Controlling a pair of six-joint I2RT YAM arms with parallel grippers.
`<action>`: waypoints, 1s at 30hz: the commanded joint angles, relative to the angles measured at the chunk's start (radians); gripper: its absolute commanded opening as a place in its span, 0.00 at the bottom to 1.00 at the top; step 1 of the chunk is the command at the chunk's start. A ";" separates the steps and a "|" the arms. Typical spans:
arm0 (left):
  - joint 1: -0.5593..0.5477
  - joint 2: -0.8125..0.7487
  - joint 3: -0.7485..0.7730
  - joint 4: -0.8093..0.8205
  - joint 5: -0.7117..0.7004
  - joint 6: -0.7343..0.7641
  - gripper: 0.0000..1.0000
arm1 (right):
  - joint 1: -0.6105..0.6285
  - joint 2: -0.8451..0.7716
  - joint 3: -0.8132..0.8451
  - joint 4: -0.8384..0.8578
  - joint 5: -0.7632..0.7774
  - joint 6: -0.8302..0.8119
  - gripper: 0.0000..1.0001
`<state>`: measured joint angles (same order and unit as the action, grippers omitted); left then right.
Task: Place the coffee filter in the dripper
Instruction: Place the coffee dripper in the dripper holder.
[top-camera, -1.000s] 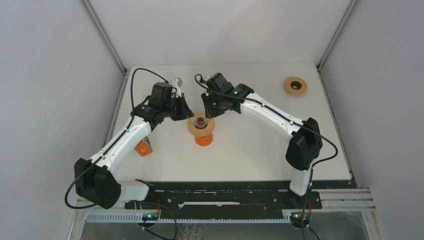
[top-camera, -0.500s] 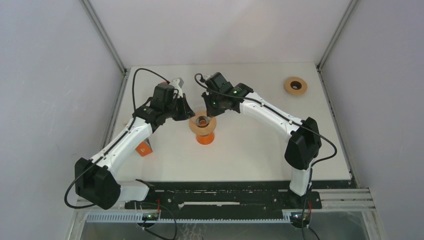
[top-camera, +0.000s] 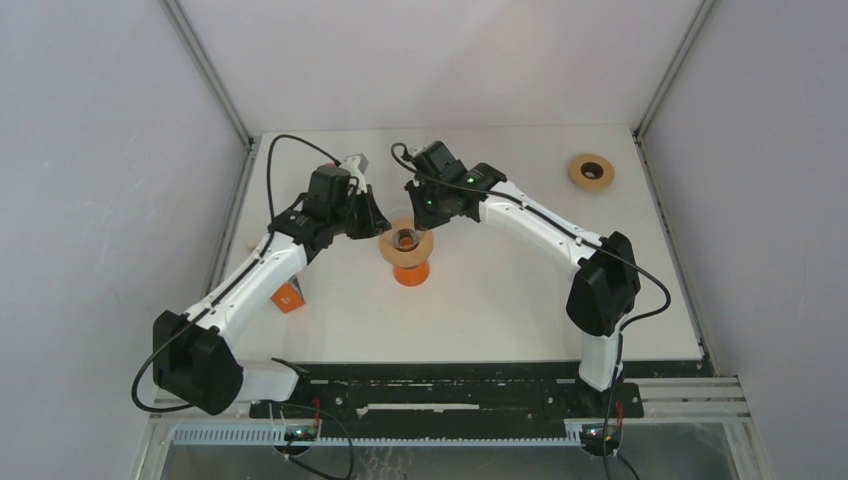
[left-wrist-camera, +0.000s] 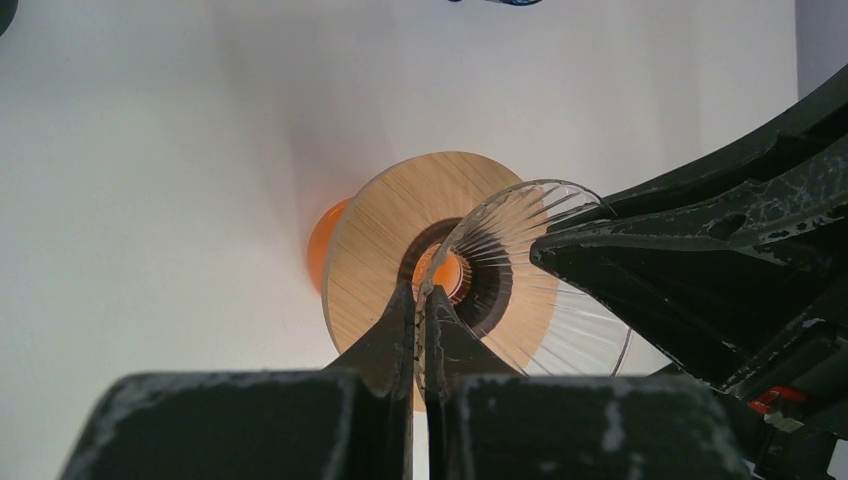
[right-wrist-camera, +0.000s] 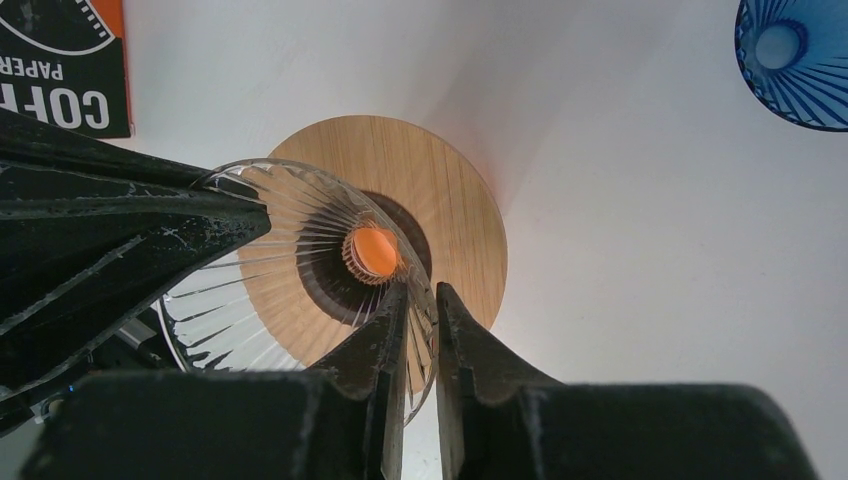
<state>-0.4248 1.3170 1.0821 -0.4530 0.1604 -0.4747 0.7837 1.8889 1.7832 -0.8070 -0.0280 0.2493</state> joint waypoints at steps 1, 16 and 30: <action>-0.028 0.086 -0.016 -0.092 -0.015 0.031 0.00 | 0.003 0.093 -0.031 -0.059 -0.036 -0.022 0.04; -0.037 0.169 0.012 -0.110 -0.008 0.043 0.00 | -0.012 0.151 -0.024 -0.083 -0.053 -0.025 0.05; -0.032 0.096 0.108 -0.166 -0.110 0.054 0.09 | -0.018 0.068 0.073 -0.121 -0.050 -0.041 0.25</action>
<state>-0.4435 1.3979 1.1572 -0.4889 0.1043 -0.4690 0.7464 1.9400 1.8343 -0.8349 -0.0582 0.2413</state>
